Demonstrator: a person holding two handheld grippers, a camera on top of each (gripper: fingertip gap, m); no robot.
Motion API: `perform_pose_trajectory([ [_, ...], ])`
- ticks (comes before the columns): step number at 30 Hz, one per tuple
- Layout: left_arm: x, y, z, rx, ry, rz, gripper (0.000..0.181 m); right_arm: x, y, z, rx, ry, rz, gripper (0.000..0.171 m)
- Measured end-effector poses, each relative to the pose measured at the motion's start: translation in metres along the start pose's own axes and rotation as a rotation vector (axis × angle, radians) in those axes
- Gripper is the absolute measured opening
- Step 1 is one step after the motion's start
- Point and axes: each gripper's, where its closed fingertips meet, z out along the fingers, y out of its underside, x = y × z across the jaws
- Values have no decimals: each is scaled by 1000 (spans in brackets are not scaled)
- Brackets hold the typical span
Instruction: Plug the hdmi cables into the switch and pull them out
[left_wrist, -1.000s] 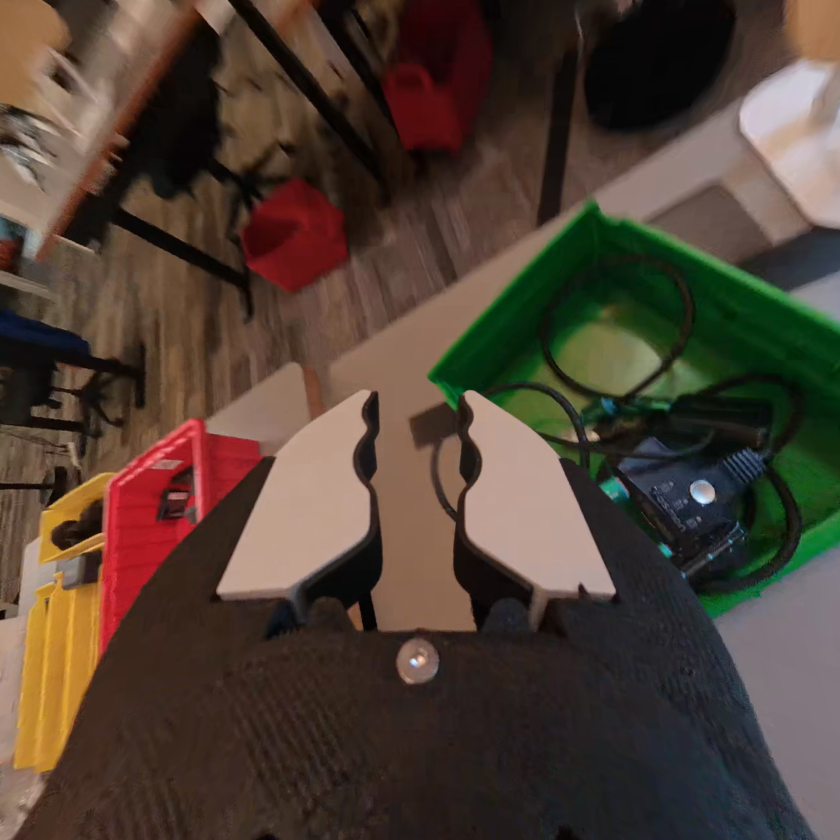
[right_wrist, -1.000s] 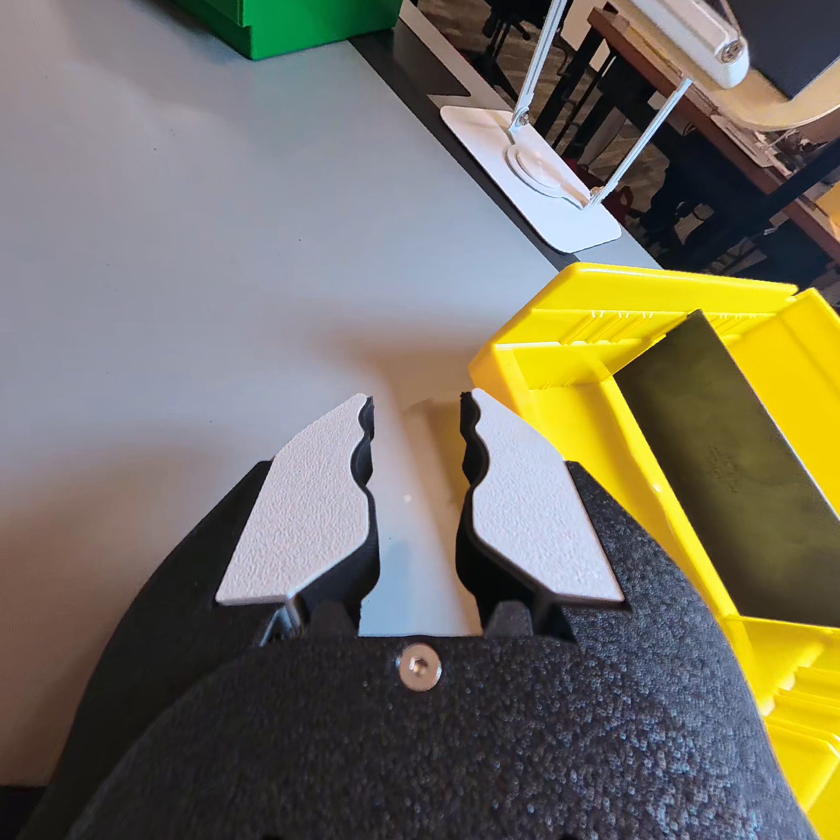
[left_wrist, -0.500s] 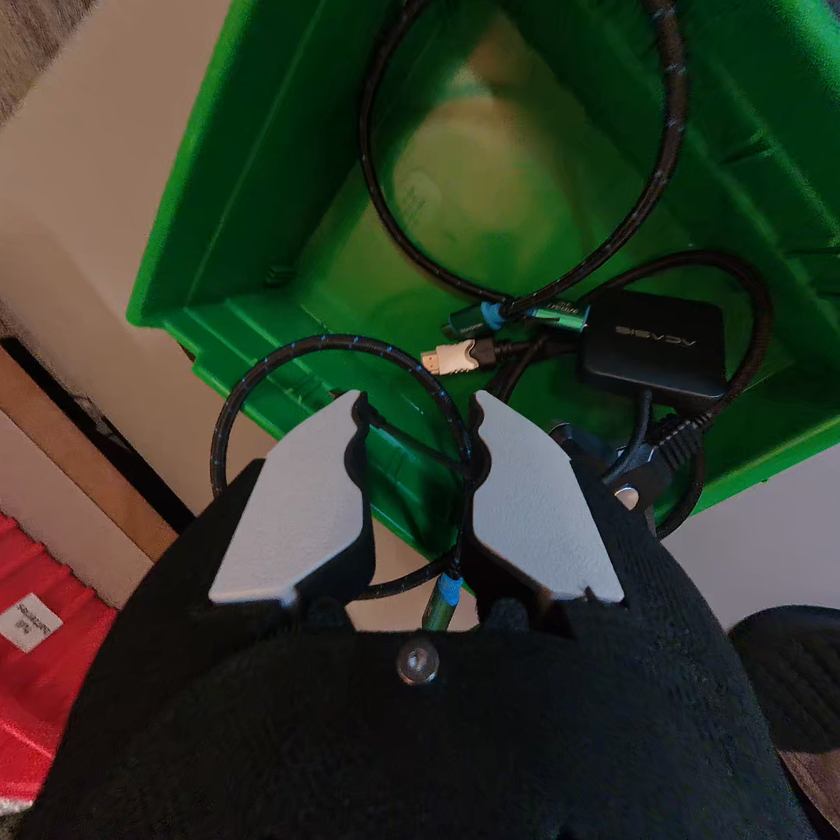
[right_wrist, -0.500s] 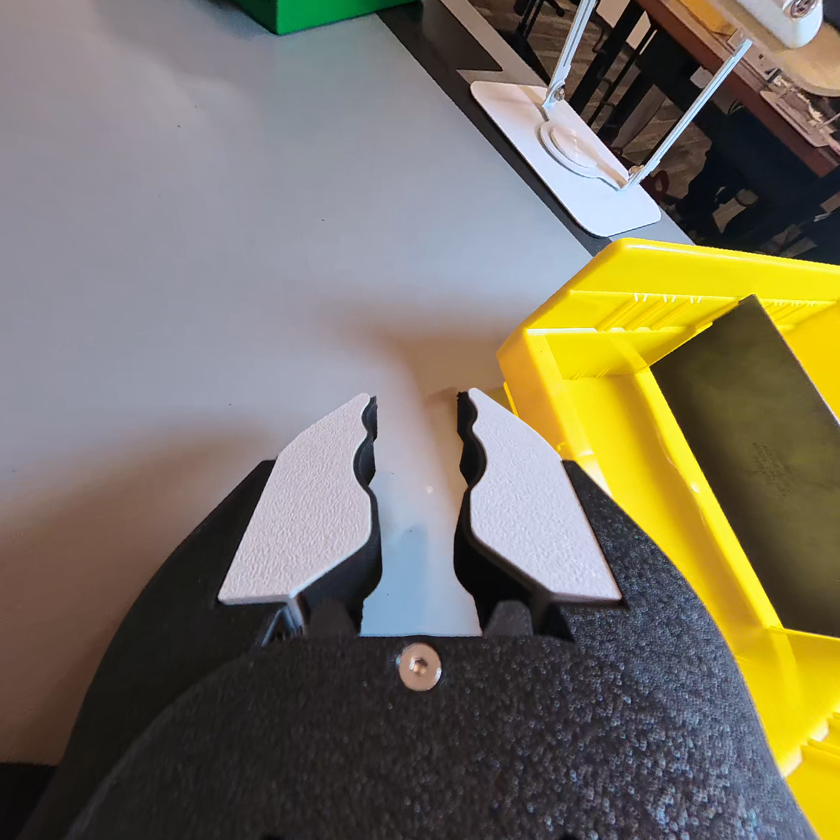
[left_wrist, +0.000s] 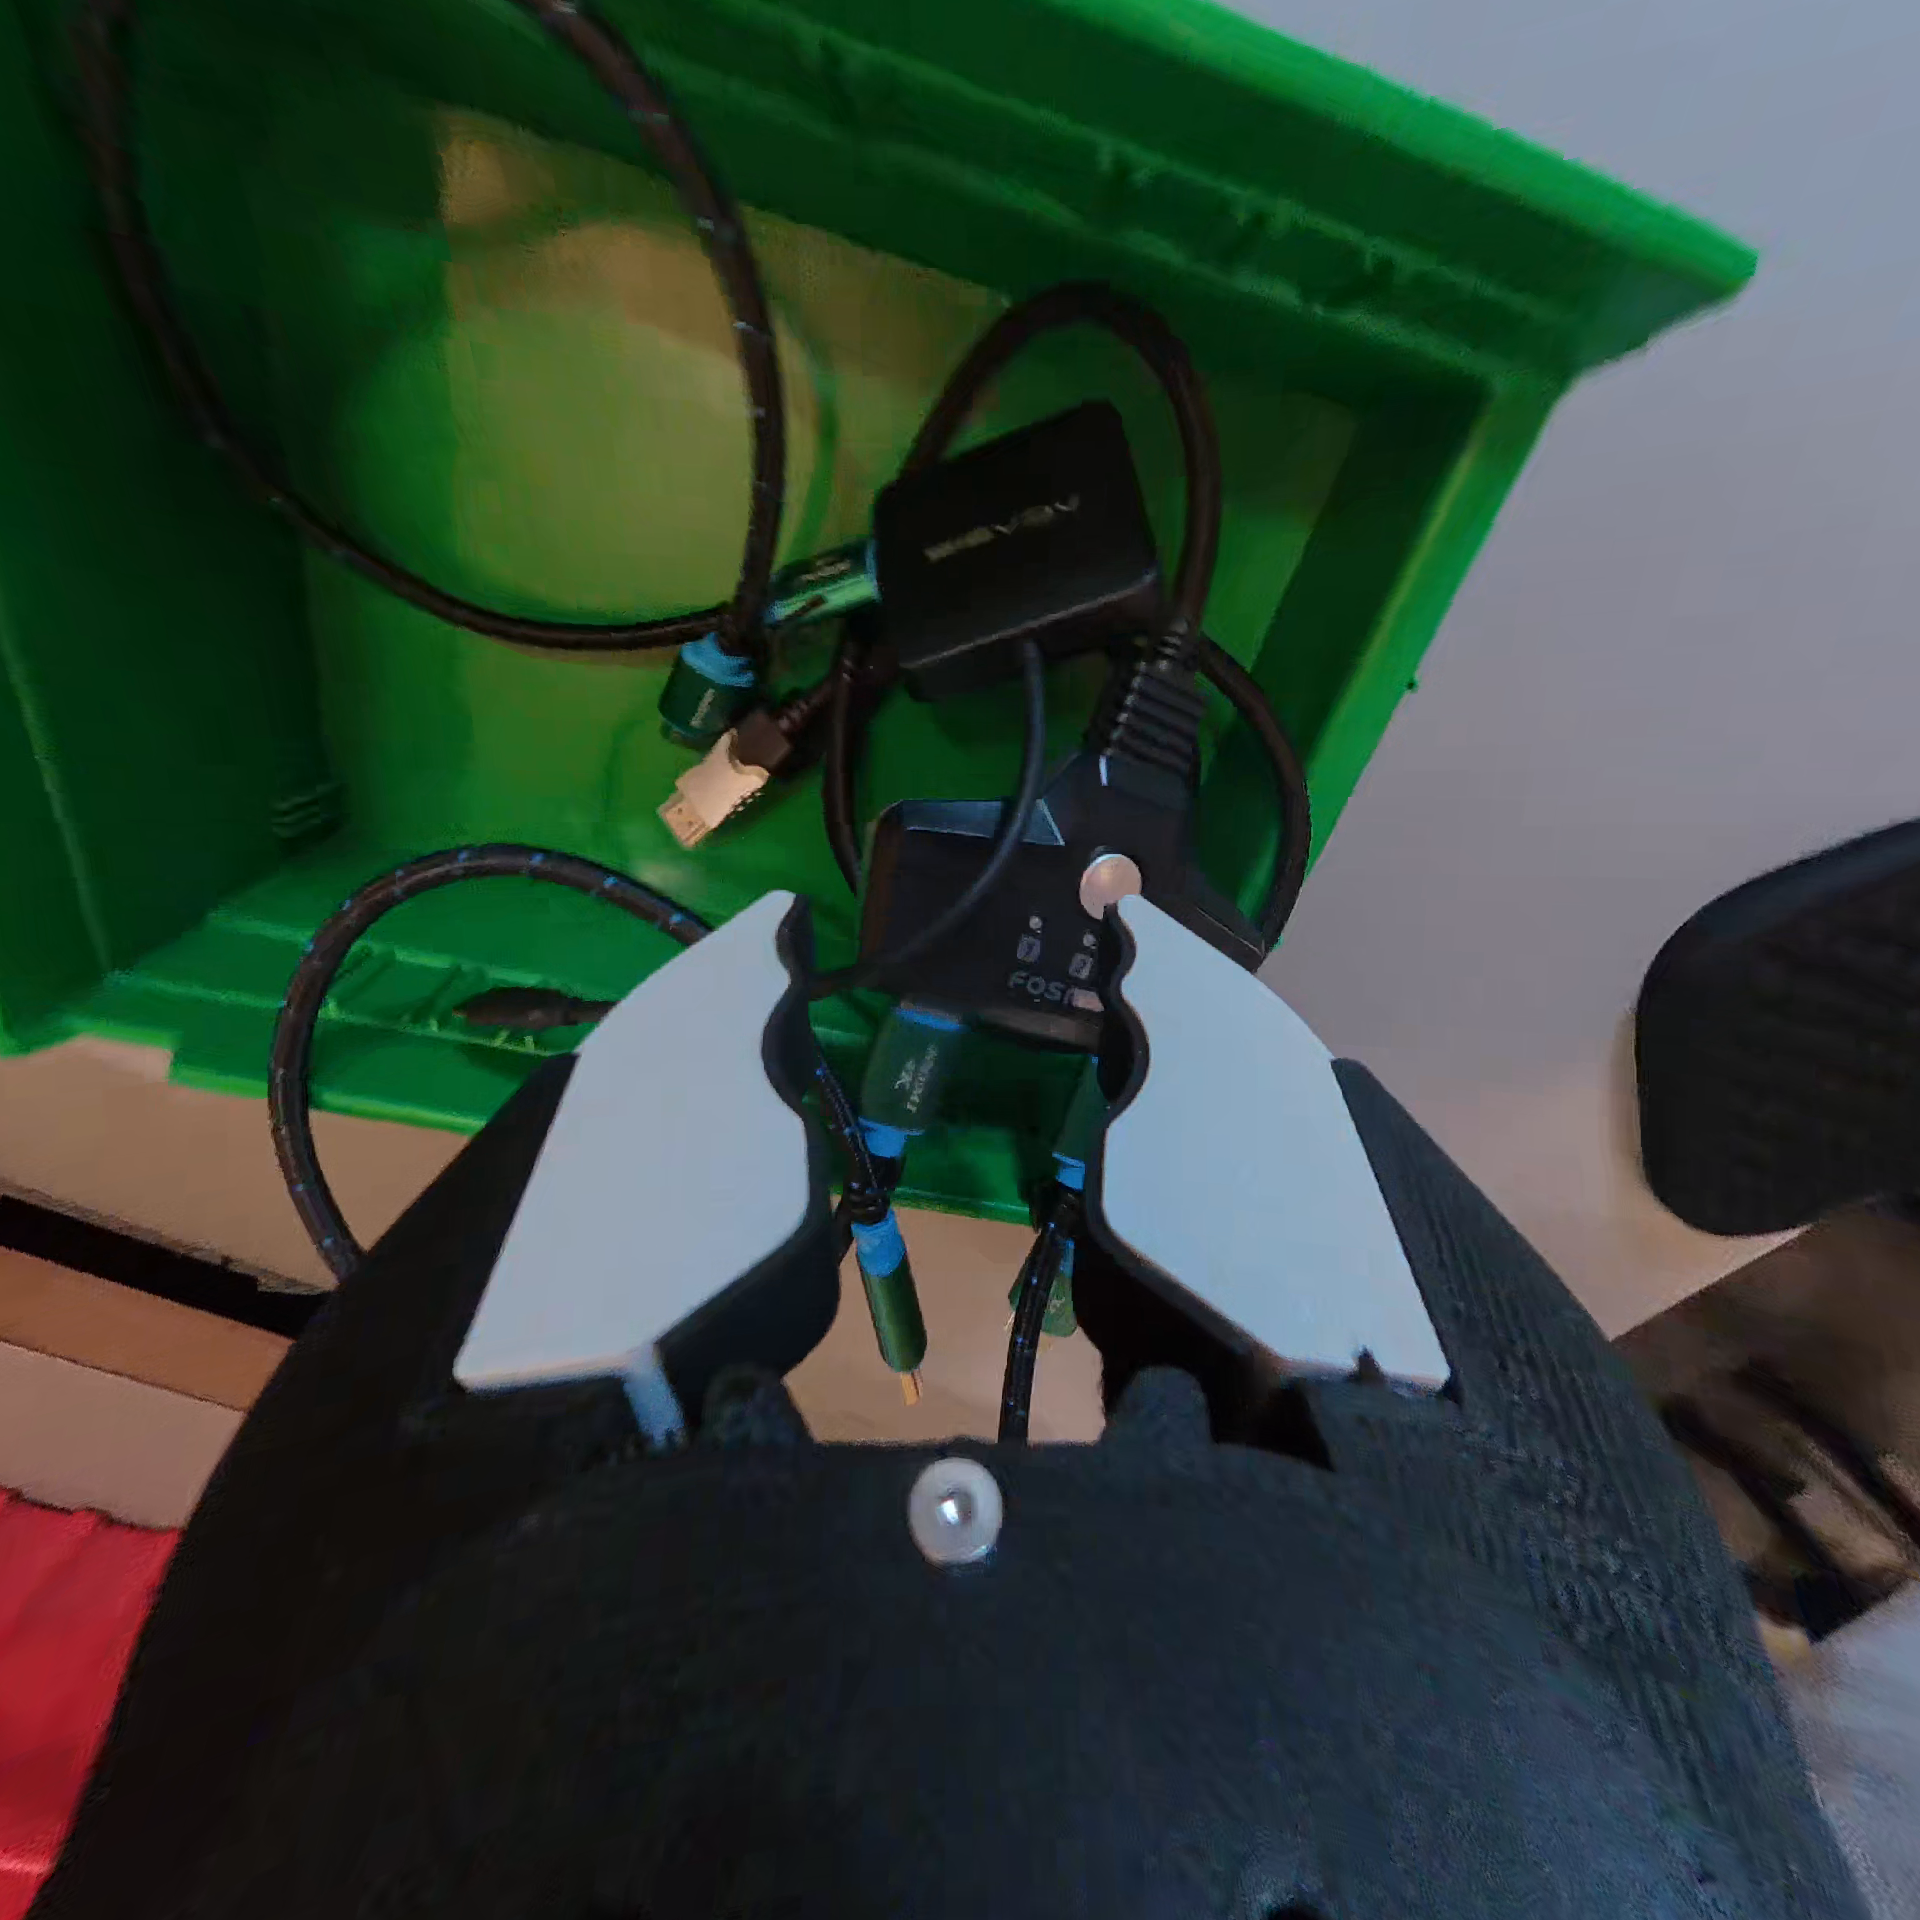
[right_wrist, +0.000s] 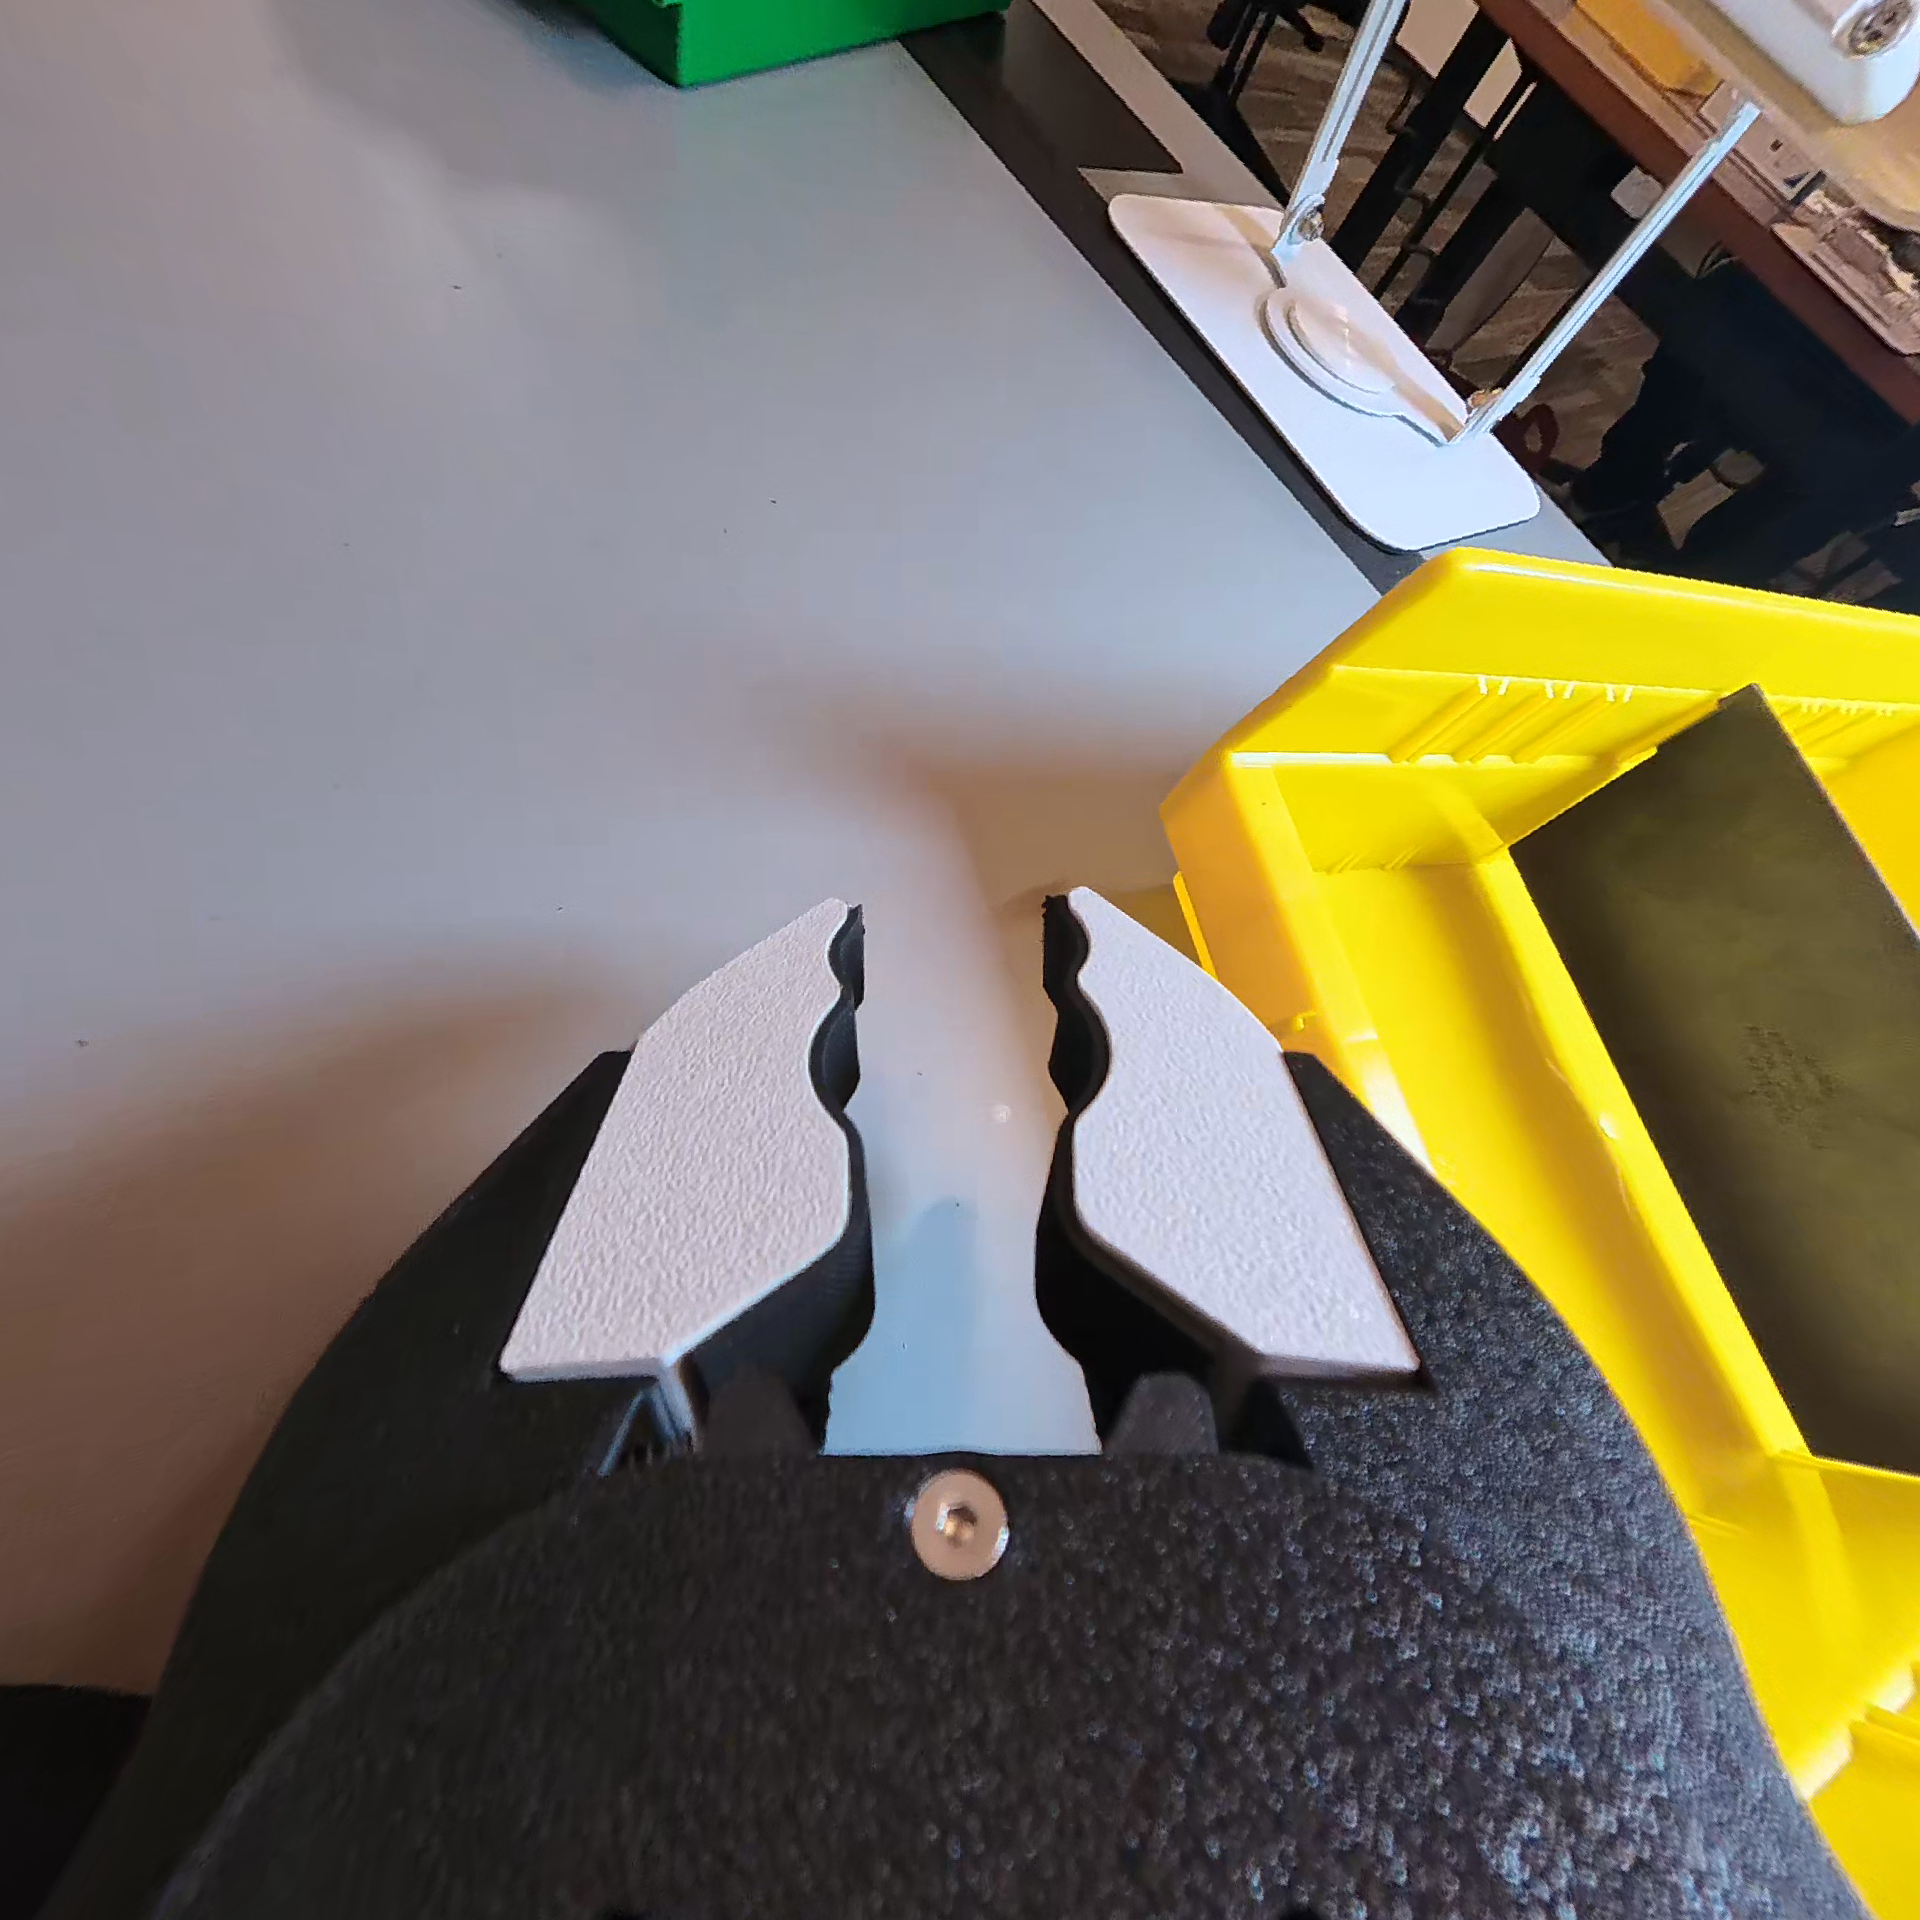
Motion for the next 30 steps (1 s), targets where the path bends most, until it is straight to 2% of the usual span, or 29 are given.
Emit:
perform_pose_trajectory([
  [3,1,3,11,-84,-41,88,48,-1,0,-1,-1,2,-9,33],
  [7,-2,6,20,-200,-113,173,30,0,3,-3,-5,9,-9,32],
  [9,-4,6,15,-242,-147,203,12,2,4,-4,-6,11,-6,32],
  [11,-1,4,7,-256,-164,234,8,2,4,-4,-5,11,-5,32],
  [13,-8,-3,-8,-230,-252,276,7,3,4,-4,-7,13,-9,31],
  [18,-40,-36,-75,8,-555,255,5,2,4,-4,-9,14,-21,30],
  [22,-59,-50,-136,149,-786,175,5,4,3,-7,-2,30,-27,30],
  [26,-53,-59,-195,321,-913,121,5,8,0,-11,22,43,-14,30],
  [30,-17,-74,-249,575,-940,116,5,7,-5,-13,50,35,0,30],
])
